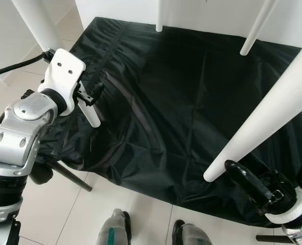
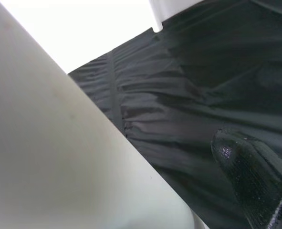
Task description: Building children table
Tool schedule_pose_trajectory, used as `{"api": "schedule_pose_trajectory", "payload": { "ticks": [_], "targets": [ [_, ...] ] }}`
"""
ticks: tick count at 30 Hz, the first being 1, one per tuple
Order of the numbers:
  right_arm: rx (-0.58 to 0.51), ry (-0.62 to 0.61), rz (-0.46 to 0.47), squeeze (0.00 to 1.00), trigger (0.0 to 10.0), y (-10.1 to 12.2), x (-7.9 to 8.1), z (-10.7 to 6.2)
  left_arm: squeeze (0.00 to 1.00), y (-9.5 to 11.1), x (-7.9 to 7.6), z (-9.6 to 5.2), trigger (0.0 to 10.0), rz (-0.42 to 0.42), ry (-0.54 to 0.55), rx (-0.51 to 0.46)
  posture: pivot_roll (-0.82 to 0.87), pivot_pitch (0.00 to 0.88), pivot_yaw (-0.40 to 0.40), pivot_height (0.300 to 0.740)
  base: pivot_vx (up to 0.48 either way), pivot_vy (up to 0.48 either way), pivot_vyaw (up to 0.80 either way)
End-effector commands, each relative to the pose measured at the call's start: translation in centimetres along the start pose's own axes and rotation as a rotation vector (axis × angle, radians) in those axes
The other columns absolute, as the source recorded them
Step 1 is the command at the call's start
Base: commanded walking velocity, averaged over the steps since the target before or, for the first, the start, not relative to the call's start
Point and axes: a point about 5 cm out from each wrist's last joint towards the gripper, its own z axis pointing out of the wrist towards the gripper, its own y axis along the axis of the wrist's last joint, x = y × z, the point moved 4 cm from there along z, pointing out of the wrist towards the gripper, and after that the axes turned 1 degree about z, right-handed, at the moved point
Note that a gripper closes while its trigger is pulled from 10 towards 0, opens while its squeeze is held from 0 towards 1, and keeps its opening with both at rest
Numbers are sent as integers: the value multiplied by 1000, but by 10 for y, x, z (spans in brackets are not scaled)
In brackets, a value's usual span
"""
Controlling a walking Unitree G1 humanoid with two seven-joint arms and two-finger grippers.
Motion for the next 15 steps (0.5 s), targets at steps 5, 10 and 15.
{"api": "schedule_pose_trajectory", "payload": {
  "ticks": [5, 10, 15],
  "targets": [
    [-20, -69, -92, 0, 10000, 3, -24, 25, 0, 17, -28, -9, 10000, 11, -239, -77, 39, 138, -4, 740, 0, 0, 0],
    [-56, -100, -118, 0, 10000, 11, -35, 31, 0, 21, -28, -13, 10000, -10, -232, -98, 49, 135, -27, 740, 0, 0, 0],
    [-92, -117, -121, 0, 10000, 21, -45, 40, 0, 23, -32, -21, 10000, -6, -242, -116, 64, 131, -56, 740, 0, 0, 0]
  ]
}}
